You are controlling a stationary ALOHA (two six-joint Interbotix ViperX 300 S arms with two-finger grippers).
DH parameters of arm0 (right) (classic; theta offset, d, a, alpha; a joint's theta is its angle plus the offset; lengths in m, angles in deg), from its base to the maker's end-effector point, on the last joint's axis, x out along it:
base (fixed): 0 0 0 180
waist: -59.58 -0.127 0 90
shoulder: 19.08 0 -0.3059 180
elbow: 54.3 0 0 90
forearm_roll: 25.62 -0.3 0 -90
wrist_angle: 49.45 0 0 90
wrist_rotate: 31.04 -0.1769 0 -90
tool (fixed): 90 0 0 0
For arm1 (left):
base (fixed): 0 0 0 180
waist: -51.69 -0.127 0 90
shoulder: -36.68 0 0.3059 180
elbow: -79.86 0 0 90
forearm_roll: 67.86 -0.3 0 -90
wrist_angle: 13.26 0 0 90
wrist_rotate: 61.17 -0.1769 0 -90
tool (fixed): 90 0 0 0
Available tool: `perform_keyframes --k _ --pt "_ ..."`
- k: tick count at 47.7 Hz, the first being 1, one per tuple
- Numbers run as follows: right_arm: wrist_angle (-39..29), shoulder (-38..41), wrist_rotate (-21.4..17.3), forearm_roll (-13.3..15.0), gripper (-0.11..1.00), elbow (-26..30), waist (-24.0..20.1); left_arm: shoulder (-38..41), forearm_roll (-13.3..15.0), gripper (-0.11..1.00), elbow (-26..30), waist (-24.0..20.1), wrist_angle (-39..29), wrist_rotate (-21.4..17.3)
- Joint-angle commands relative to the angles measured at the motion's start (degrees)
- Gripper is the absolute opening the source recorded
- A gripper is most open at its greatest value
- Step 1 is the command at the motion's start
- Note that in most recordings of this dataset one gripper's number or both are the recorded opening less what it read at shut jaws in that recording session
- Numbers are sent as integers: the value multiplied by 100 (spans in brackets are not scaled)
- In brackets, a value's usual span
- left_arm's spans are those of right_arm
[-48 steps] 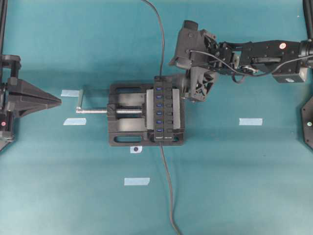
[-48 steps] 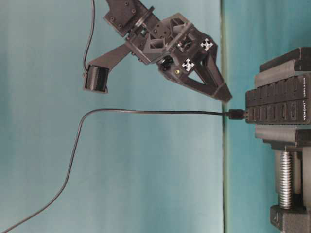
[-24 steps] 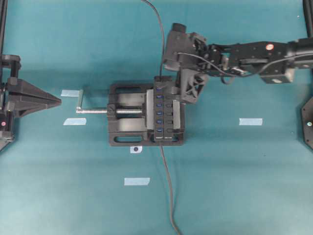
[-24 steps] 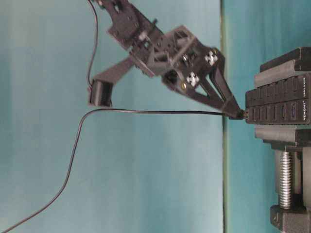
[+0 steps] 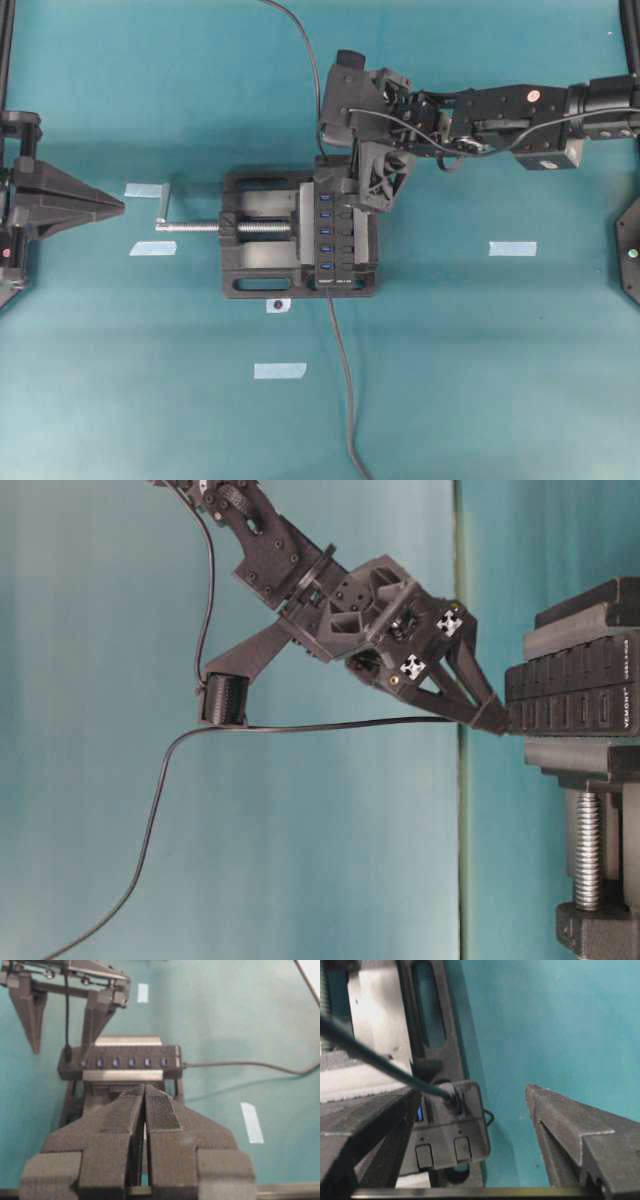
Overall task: Insert the USB into the front port of the fixed hub.
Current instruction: 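Lower the right gripper onto the black USB plug and close on it, then pull the USB plug out of the hub's end port with the right gripper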
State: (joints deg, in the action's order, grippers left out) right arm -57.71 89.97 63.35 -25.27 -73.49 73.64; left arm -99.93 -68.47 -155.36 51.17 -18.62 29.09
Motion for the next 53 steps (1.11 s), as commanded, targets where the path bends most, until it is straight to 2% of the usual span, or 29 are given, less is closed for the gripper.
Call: perform_keyframes --k 1,7,15,20,43,53 --pt "-35 -105 -44 -18 87 132 -35 26 -18 0 149 -18 35 9" --pt "-26 -132 -35 -18 73 132 -62 26 -18 0 158 -18 53 18" --pt "70 -158 -35 -9 46 132 -88 26 -18 0 158 -9 149 26" --pt "158 -158 -26 -9 35 132 -97 26 -18 0 158 -9 158 26" --pt "229 -325 -35 -18 13 70 -123 26 -18 0 149 -18 158 26" --pt "229 -360 -70 -26 10 62 -123 26 -18 0 149 -9 149 26"
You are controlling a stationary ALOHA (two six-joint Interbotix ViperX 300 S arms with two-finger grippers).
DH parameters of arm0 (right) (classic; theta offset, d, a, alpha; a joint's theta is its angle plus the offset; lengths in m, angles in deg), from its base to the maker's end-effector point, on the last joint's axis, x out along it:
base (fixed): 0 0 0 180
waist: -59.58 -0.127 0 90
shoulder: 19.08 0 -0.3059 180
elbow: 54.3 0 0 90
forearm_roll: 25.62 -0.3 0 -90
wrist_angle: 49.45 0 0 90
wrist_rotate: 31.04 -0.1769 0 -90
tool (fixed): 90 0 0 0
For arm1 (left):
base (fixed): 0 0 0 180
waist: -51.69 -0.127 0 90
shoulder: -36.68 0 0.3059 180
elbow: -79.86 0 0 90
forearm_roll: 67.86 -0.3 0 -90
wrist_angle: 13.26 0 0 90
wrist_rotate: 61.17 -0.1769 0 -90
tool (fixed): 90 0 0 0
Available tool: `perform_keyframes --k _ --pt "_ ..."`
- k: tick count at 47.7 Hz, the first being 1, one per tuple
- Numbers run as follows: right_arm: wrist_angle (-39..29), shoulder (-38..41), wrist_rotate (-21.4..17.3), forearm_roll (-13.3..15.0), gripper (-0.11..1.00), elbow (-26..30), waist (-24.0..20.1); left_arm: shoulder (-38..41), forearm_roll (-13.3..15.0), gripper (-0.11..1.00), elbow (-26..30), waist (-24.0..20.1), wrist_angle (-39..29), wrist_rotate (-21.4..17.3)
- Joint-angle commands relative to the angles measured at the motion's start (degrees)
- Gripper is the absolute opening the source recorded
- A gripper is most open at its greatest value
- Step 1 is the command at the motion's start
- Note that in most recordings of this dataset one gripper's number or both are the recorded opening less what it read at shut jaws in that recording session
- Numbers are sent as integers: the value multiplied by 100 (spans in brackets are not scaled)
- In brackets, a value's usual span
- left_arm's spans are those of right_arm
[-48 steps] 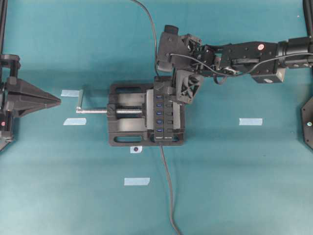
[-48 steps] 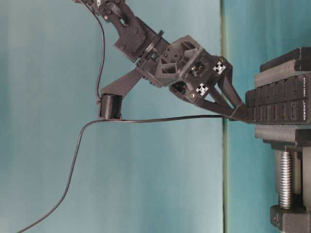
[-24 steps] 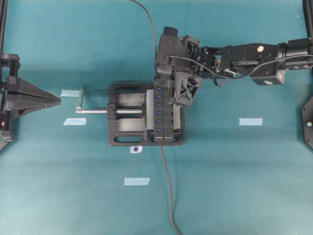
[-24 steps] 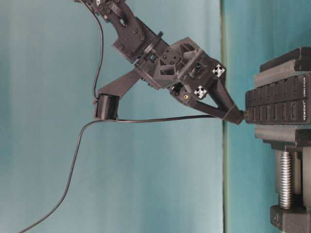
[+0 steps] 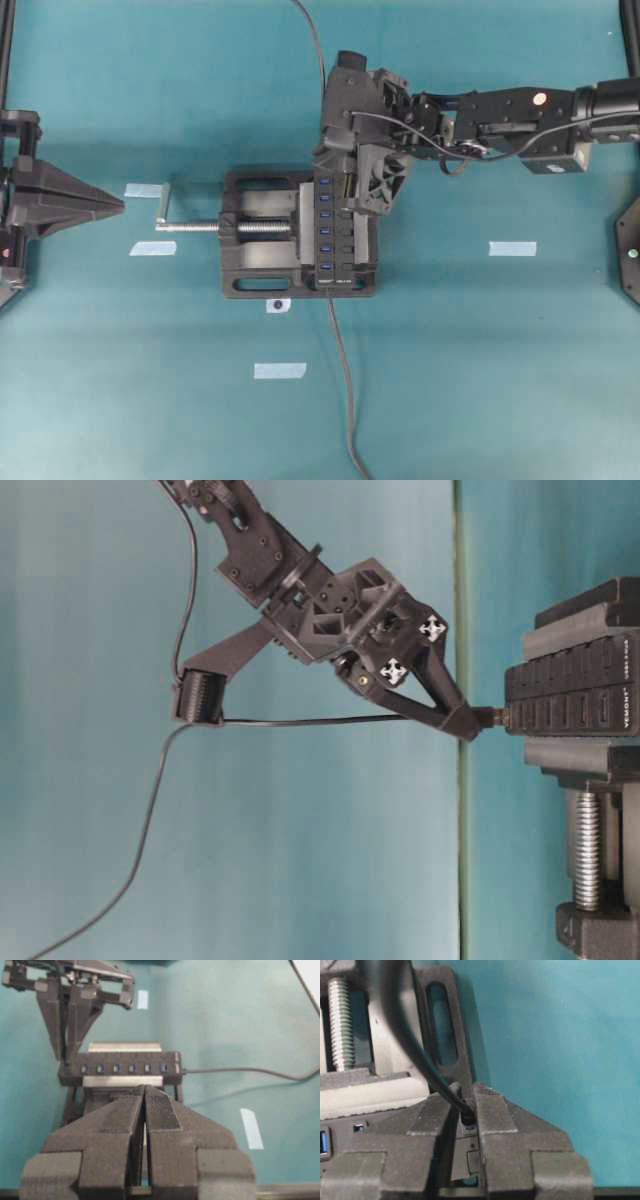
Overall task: Insert the USB into the front port of the fixed hub.
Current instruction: 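Pull the USB plug out of the hub's end port with the right gripper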
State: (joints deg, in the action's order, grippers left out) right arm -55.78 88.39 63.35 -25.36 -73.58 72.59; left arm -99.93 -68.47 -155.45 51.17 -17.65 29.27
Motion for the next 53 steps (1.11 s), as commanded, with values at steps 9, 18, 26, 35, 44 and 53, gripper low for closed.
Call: perform_keyframes --k 9,18,26,35,44,53 --pt "-44 -255 -149 -35 10 105 -53 0 -18 0 158 -9 62 35" --pt "-360 -439 -501 -44 10 132 -141 -62 -9 0 149 -9 53 132" --pt "-439 -624 -905 -44 10 88 -264 -62 -9 0 149 -9 53 149" --pt "-457 -826 -1160 -35 10 79 -492 -62 -18 0 167 -9 53 149" --pt "-501 -896 -1415 -44 10 88 -729 -62 -18 0 167 -9 62 149" --pt "-545 -914 -1644 -35 10 114 -976 -62 -9 0 176 9 62 149"
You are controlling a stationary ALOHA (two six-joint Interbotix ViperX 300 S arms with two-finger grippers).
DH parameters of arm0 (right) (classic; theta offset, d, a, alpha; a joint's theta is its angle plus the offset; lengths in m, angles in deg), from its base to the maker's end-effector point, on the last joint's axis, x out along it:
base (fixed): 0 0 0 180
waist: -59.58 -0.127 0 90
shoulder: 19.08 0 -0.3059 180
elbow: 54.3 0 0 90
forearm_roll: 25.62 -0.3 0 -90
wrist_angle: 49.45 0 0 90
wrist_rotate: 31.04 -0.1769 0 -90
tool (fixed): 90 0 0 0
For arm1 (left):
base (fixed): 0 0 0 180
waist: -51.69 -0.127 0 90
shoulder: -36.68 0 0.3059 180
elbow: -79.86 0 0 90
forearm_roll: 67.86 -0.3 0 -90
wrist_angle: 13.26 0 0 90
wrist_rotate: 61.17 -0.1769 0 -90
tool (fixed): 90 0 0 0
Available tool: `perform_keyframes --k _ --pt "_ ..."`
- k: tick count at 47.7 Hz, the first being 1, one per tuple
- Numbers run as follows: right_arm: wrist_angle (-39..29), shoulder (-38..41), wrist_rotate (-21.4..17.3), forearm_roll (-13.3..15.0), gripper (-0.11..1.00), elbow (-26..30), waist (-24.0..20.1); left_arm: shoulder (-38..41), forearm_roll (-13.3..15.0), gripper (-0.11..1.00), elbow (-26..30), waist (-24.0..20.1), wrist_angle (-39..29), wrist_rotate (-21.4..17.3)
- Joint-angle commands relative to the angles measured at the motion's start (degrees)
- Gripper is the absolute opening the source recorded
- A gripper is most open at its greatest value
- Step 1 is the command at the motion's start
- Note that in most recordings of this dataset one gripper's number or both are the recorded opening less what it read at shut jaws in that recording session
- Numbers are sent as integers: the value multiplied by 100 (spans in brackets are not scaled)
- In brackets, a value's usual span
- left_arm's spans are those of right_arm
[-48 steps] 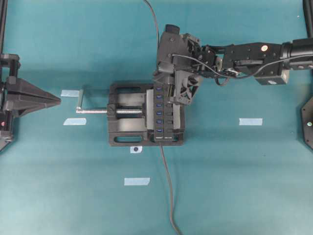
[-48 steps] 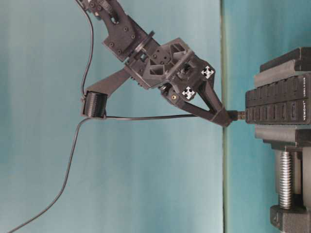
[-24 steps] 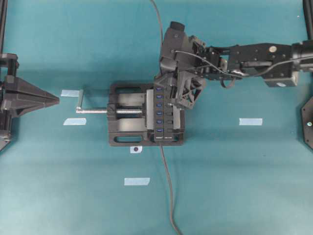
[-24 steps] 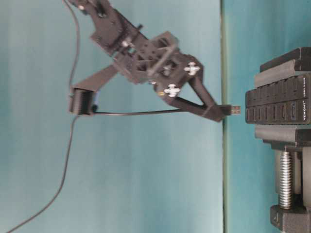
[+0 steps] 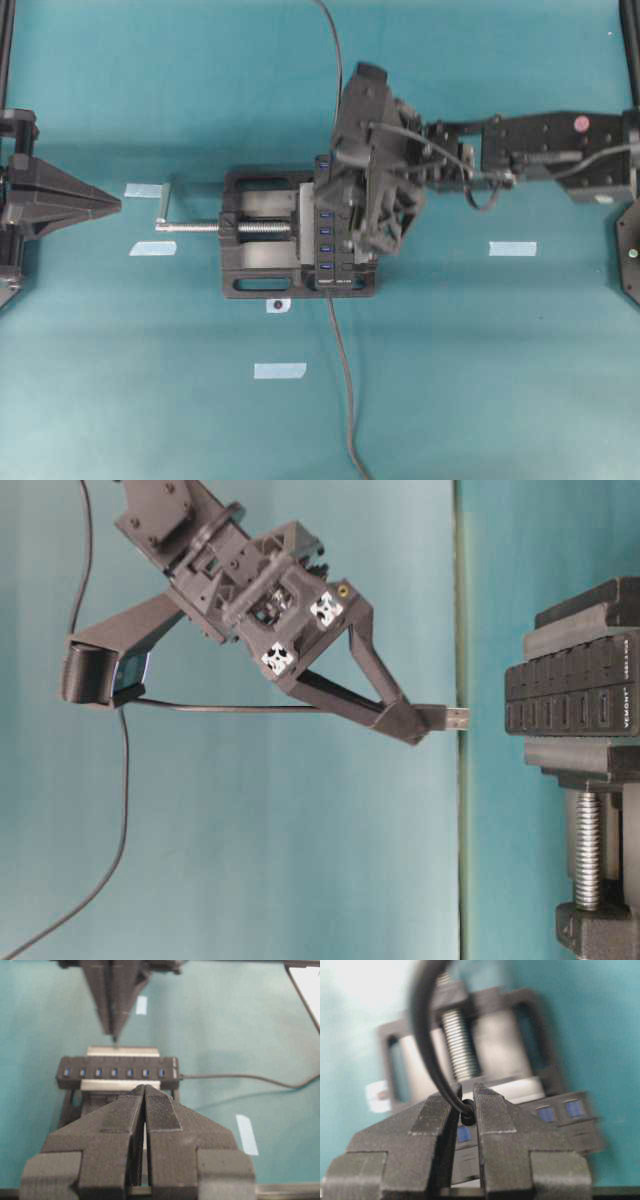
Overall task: Insert the USB into the front port of the fixed hub.
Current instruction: 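Pull the USB plug out of the hub's end port with the right gripper, then carry the held plug around to the front face of the hub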
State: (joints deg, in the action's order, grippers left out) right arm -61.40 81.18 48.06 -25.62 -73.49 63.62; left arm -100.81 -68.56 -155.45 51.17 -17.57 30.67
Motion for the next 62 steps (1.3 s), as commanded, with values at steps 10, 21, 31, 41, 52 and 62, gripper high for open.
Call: perform_keyframes --k 10,21,31,41,52,62 --pt "70 -202 -255 -9 10 141 -316 26 -9 0 141 9 53 18" --pt "35 -202 -255 -9 9 53 -545 26 -9 0 114 44 53 -9" --pt "193 -211 -237 18 9 -70 -624 18 -9 0 97 44 44 -9" --pt "554 -167 -237 26 9 -334 -624 18 -9 0 97 44 44 -9" --pt "861 -123 -229 26 9 -519 -633 -70 -9 0 53 44 26 -9" --pt "870 26 -220 26 9 -439 -633 -88 -9 0 44 44 18 -18"
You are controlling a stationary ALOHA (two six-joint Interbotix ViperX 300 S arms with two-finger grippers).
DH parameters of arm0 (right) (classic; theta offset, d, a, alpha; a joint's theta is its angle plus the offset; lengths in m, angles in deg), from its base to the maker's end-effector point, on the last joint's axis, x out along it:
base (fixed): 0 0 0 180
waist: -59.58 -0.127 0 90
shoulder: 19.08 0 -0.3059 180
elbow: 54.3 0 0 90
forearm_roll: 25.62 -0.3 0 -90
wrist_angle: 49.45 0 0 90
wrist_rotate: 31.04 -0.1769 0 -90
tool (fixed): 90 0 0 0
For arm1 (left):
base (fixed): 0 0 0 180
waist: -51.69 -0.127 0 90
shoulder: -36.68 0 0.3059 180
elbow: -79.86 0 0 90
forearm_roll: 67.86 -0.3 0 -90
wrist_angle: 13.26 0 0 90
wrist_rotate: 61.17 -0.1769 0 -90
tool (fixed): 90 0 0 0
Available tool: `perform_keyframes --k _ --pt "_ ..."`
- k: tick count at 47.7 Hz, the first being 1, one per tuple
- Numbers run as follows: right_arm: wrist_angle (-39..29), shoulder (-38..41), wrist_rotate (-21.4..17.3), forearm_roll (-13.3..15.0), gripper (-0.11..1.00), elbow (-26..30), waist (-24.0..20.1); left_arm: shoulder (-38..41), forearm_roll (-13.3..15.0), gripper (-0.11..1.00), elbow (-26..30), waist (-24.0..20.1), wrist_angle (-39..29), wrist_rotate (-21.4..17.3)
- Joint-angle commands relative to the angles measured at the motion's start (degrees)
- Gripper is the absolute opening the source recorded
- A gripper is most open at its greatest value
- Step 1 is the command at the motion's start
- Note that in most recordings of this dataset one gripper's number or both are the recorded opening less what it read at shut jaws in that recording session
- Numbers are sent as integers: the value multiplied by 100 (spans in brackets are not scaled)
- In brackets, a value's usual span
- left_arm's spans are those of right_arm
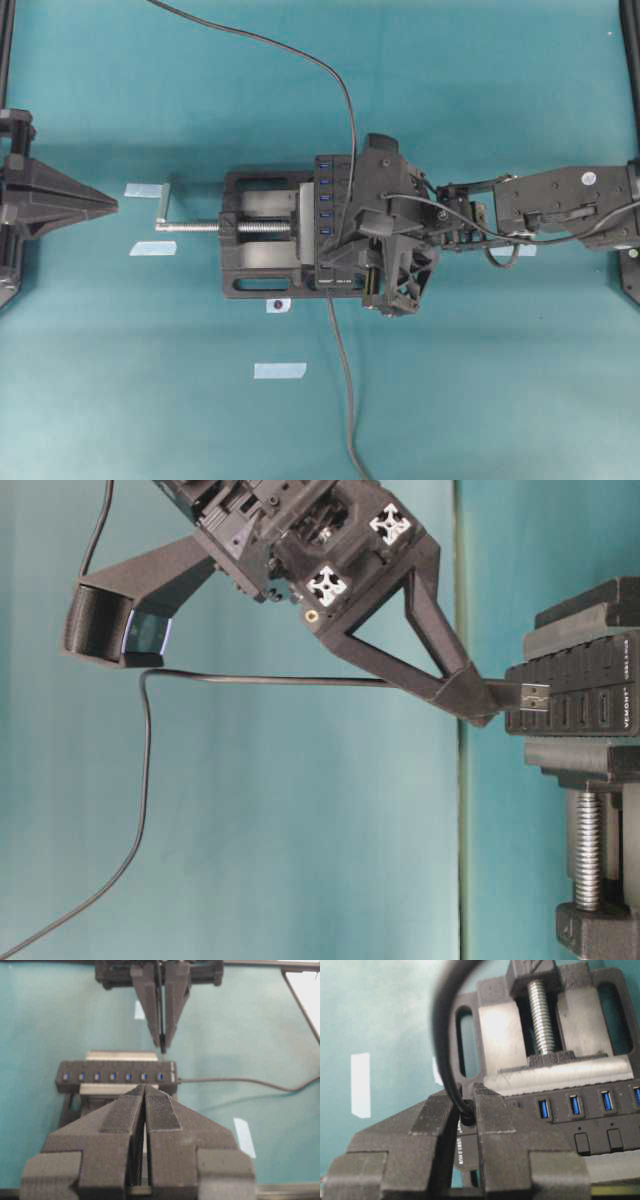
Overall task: Insert the USB into the front port of the fixed hub.
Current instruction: 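Carry the held plug around to the front face of the hub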
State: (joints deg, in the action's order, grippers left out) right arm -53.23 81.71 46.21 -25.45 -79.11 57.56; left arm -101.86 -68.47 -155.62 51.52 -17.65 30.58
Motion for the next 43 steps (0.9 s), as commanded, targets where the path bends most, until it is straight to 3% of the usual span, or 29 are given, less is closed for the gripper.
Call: perform_keyframes --k 1,43 --pt "53 -18 -35 9 9 149 -26 18 -18 0 53 9 26 -9" --pt "62 378 44 167 9 325 26 0 -9 0 35 0 35 0"
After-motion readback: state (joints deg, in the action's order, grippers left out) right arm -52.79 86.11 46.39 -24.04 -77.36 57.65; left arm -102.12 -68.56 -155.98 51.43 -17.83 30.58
